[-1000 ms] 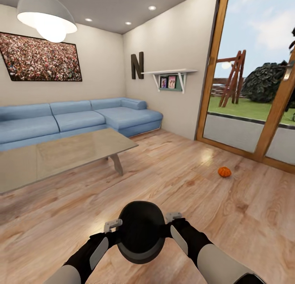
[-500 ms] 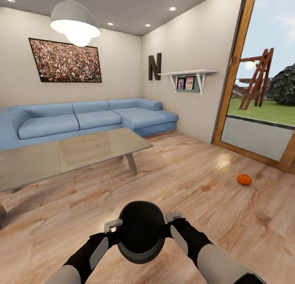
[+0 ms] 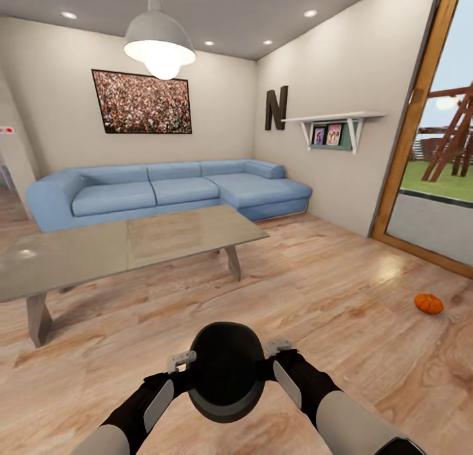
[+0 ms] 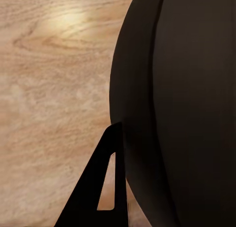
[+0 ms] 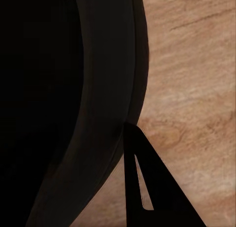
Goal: Place each of the two pumpkins and all three candles from the living room inside a cabinet in the living room (use any cabinet), then make sure every cabinet is closed, and position the cauldron so it is next to a table in the living room.
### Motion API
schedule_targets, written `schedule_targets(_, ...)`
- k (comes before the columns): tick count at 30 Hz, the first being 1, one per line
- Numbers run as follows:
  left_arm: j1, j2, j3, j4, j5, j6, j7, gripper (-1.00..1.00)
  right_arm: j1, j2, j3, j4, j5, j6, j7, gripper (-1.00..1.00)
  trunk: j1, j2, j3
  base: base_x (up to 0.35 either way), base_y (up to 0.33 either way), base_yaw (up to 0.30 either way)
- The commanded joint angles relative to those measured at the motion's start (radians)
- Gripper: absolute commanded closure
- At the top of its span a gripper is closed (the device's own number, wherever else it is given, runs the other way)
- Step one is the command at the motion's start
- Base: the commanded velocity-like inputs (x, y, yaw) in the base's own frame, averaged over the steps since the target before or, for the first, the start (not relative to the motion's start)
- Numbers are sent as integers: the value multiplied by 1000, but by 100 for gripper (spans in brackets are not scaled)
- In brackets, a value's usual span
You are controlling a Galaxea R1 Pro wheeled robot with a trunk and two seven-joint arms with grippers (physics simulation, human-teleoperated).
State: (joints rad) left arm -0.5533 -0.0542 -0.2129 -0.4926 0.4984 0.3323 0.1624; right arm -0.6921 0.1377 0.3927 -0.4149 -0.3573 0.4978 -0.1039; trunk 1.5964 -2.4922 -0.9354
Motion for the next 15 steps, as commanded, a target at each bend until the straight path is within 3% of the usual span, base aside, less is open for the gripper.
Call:
schedule_targets(1,-1,2,4,-1,-15,5,8,100,-1,-1,0,-31,-38,1,35,100,0,-1,-1,0,0,259)
schedule_targets(8,-1,2,4,-2,-15,5,8,100,-1,-1,1,-31,-38,1,35,100,0,-1,2,30,0,259)
schedule_targets(15,-1,2,4,-2,-15,5,8,100,-1,0,2,-31,-38,1,35,100,0,-1,5,150,0,259)
